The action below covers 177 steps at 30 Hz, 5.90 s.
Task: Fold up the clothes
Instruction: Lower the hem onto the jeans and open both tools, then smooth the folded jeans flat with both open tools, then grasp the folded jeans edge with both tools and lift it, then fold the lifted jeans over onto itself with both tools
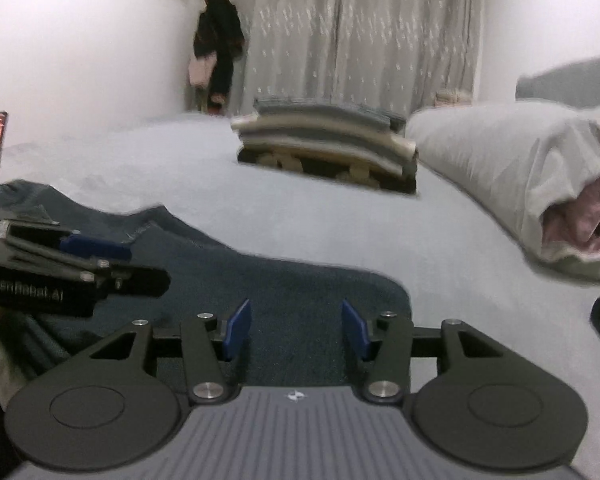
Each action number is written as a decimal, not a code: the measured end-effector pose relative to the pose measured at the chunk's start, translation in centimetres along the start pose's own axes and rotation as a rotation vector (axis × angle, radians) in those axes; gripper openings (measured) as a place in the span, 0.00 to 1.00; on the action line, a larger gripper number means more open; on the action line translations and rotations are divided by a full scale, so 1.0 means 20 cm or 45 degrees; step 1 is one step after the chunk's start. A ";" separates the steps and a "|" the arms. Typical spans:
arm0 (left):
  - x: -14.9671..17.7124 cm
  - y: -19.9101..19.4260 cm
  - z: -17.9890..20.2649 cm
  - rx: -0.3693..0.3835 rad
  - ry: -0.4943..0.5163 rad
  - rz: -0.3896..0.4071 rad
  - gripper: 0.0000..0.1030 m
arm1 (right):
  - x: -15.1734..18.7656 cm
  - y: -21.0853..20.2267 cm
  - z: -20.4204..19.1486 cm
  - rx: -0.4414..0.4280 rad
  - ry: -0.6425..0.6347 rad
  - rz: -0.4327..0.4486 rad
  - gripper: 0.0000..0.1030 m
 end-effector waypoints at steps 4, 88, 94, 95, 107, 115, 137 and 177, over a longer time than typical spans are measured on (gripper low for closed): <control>0.06 0.01 0.02 -0.017 0.056 0.048 0.56 | 0.04 0.09 0.01 0.003 0.022 -0.062 0.54; 0.28 -0.69 -0.93 -0.632 -1.101 0.250 0.34 | -0.14 -0.11 -0.58 -0.175 -0.001 -0.125 0.55; 0.33 -0.68 -0.97 -0.591 -1.189 0.259 0.41 | -0.13 -0.05 -0.63 -0.239 0.047 -0.179 0.35; 0.33 -0.69 -0.96 -0.586 -1.189 0.264 0.40 | -0.12 -0.03 -0.63 -0.248 0.062 -0.200 0.34; 0.08 -0.81 -0.73 -0.483 -0.909 0.450 0.25 | -0.04 0.00 -0.63 -0.283 0.136 -0.224 0.36; -0.10 -0.83 -0.44 -0.377 -0.627 0.507 0.25 | -0.12 -0.07 -0.47 -0.326 0.394 -0.156 0.47; -0.15 -0.56 0.16 -0.009 -0.154 0.295 0.32 | -0.10 -0.24 -0.02 -0.141 0.720 -0.003 0.52; -0.02 -0.50 -0.04 0.069 -0.283 0.167 0.71 | -0.03 -0.24 0.14 -0.380 1.016 0.041 0.68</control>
Point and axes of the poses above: each gripper's, at about its wrist camera, not at the fingertips, and y roughly the way its jaws point, z to its right, x to its underside, the point moved 1 cm from there along y, roughly the way its jaws point, and after that the axes turned 3 degrees about -x, right-handed, at the moved point
